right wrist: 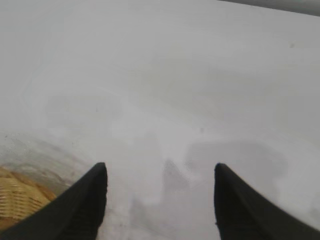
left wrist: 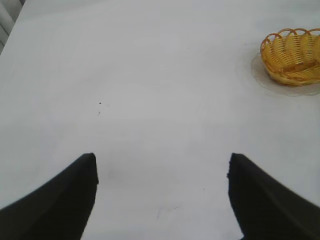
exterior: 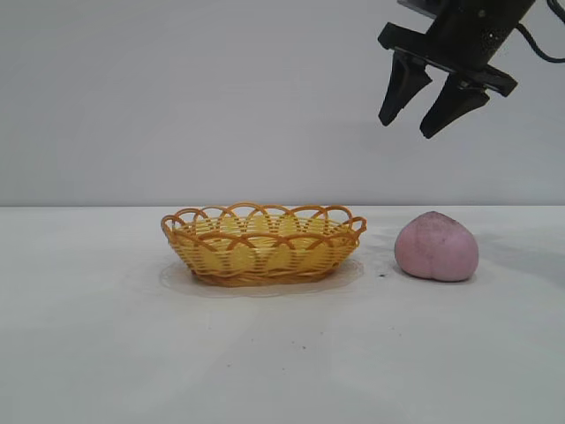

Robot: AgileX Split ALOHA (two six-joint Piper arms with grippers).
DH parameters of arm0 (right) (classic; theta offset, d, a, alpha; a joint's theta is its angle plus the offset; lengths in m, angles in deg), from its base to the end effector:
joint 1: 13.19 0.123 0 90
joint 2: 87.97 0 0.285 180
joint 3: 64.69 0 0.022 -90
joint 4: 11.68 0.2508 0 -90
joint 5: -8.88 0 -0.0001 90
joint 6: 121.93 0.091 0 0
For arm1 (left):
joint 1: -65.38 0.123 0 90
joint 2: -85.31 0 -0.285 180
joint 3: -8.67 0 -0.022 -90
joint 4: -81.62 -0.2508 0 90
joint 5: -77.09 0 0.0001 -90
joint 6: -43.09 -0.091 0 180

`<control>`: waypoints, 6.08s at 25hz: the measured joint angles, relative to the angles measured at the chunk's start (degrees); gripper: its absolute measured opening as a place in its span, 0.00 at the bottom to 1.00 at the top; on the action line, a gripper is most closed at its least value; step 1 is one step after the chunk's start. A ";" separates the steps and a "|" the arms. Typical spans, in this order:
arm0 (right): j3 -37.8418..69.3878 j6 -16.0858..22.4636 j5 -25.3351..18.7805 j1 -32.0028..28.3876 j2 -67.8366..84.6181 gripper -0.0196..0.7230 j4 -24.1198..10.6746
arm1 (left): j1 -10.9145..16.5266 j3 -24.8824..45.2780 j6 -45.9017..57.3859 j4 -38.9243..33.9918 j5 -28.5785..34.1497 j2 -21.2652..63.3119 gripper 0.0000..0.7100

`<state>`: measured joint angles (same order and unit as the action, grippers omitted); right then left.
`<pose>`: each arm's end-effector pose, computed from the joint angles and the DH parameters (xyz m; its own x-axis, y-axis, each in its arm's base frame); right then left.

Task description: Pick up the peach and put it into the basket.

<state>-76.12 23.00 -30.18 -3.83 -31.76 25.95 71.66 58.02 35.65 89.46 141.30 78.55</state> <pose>0.4352 0.1073 0.2159 -0.7803 -0.1966 -0.5937 -0.4252 0.8629 0.2731 -0.0077 -0.0121 0.2693 -0.4976 0.0151 -0.8673 0.0319 0.9995 -0.0009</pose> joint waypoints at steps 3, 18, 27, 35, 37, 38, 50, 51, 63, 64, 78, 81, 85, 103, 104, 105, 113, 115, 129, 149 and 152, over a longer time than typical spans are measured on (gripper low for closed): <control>0.00 0.00 0.00 0.00 0.00 0.56 0.00 | -0.49 0.00 0.09 0.00 0.00 0.00 0.74; 0.00 -0.12 -5.88 0.00 0.12 0.56 -6.11 | -3.70 0.02 0.09 0.00 0.00 0.00 0.74; 0.00 5.87 -18.25 0.00 4.58 0.56 -13.93 | -3.70 0.12 0.09 0.00 0.00 0.00 0.67; 0.00 17.73 -25.78 1.86 4.94 0.56 -18.51 | -3.70 0.12 0.09 0.00 0.00 0.00 0.67; 0.00 19.33 -25.92 4.07 4.78 0.56 -20.31 | -3.70 0.12 0.09 0.00 0.00 0.00 0.67; 0.00 20.58 -25.97 5.41 4.31 0.56 -21.80 | -3.70 0.12 0.09 0.00 0.00 0.00 0.67; 0.00 26.73 -25.56 9.88 -3.37 0.56 -29.36 | -3.70 0.12 0.09 0.00 0.00 0.00 0.67; 0.00 26.73 -24.98 9.88 -3.90 0.56 -29.36 | -3.70 0.12 0.09 0.00 0.00 0.00 0.67; -1.54 23.28 -24.26 9.88 -7.28 0.03 -29.00 | -3.70 0.12 0.09 0.00 0.00 0.00 0.67; -2.71 22.80 -25.29 9.88 -7.36 0.03 -29.00 | -3.70 0.12 0.09 0.00 0.00 0.00 0.67; -26.68 22.27 -31.64 14.67 -8.15 0.03 -21.55 | -3.70 0.12 0.12 0.00 0.00 0.00 0.67; -26.68 22.24 -31.89 17.89 -8.85 0.03 -21.55 | -3.70 0.12 0.12 0.00 0.00 0.00 0.67; -26.56 22.24 -31.89 21.00 -10.55 0.03 -21.66 | -3.70 0.12 0.12 0.00 0.00 0.00 0.67; -26.34 22.57 -31.68 22.24 -14.90 0.59 -21.52 | -3.70 0.12 0.22 0.00 0.00 0.03 0.67; -26.34 22.57 -31.68 22.24 -14.90 0.59 -21.47 | -3.70 0.12 0.22 0.00 0.00 0.03 0.67; -26.34 22.57 -31.68 22.24 -14.90 0.59 -21.47 | -3.70 0.12 0.22 0.00 0.00 0.03 0.67; -26.34 24.42 -31.68 22.24 -14.56 0.59 -29.18 | -3.70 0.12 0.22 0.00 0.00 0.03 0.67; -26.34 25.23 -31.68 21.54 -14.05 0.59 -32.52 | -3.70 0.12 0.22 0.00 0.00 0.03 0.67; -26.34 30.63 -31.68 1.15 -9.07 0.59 -37.27 | -3.70 0.12 0.22 0.00 0.00 0.03 0.67; -10.22 30.03 -32.58 -12.95 23.70 0.59 -34.14 | -3.70 0.12 0.22 0.00 0.00 0.03 0.67; -0.65 29.95 -32.84 -12.95 31.40 0.59 -34.63 | -3.70 0.12 0.22 0.00 0.00 0.03 0.67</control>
<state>-76.76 52.96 -63.02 -16.78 -0.35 -8.68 67.96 58.14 35.87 89.46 141.30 78.58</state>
